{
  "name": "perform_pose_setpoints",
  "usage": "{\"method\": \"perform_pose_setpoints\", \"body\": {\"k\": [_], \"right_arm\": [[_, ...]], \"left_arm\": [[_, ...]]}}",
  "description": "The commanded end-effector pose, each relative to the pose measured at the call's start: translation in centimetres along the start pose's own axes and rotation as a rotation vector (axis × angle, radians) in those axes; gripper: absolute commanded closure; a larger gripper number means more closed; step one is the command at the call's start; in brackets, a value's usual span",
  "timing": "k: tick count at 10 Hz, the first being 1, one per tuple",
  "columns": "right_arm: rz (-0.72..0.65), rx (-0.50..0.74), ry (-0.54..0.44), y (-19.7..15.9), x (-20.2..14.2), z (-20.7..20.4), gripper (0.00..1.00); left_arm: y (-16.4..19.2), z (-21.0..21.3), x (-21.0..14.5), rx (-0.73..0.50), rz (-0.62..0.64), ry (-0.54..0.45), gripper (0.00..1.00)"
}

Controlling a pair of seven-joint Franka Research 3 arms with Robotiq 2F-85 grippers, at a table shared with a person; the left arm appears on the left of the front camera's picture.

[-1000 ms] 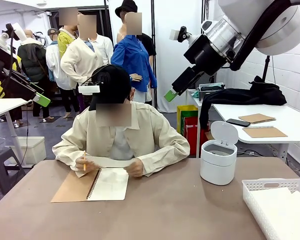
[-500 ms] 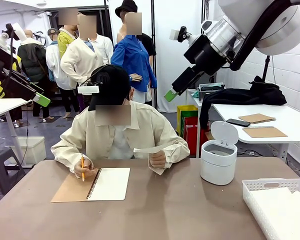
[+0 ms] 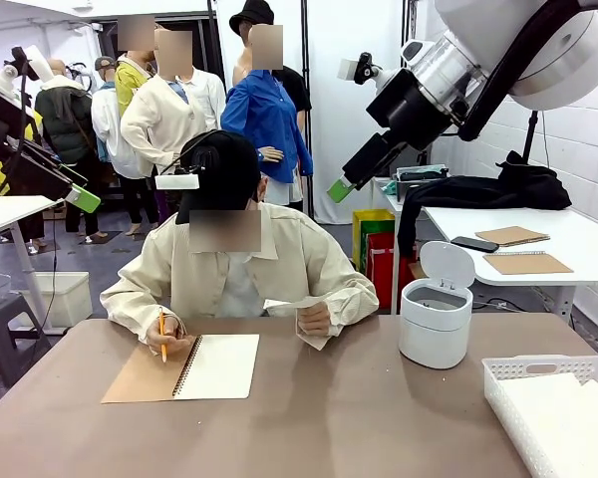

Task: Sort the paper based on its condition.
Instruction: If a person hands you a paper, place it in the Organizing basket , and if it's crumpled, put it in the Trash can.

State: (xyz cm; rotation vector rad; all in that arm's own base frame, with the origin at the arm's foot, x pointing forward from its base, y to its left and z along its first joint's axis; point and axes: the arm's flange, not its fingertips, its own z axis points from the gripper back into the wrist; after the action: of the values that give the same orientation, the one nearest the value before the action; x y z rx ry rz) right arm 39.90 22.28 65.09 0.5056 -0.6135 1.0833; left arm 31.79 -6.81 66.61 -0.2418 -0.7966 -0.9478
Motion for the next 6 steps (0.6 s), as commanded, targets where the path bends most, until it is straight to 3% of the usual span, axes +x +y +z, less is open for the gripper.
{"method": "perform_pose_setpoints", "body": {"k": [1,5,6], "right_arm": [[-0.003,0.004,0.003,-0.1,-0.1,0.0,0.00],[0.000,0.000,0.000,0.0,0.0,0.0,0.00],[-0.113,0.003,0.065,-1.1,-0.7,-1.0,0.00]], "left_arm": [[0.1,0.1,0.0,-0.002,0.001,-0.003,0.00],[0.1,0.1,0.0,-0.002,0.001,-0.003,0.00],[0.1,0.1,0.0,-0.002,0.001,-0.003,0.00]]}}
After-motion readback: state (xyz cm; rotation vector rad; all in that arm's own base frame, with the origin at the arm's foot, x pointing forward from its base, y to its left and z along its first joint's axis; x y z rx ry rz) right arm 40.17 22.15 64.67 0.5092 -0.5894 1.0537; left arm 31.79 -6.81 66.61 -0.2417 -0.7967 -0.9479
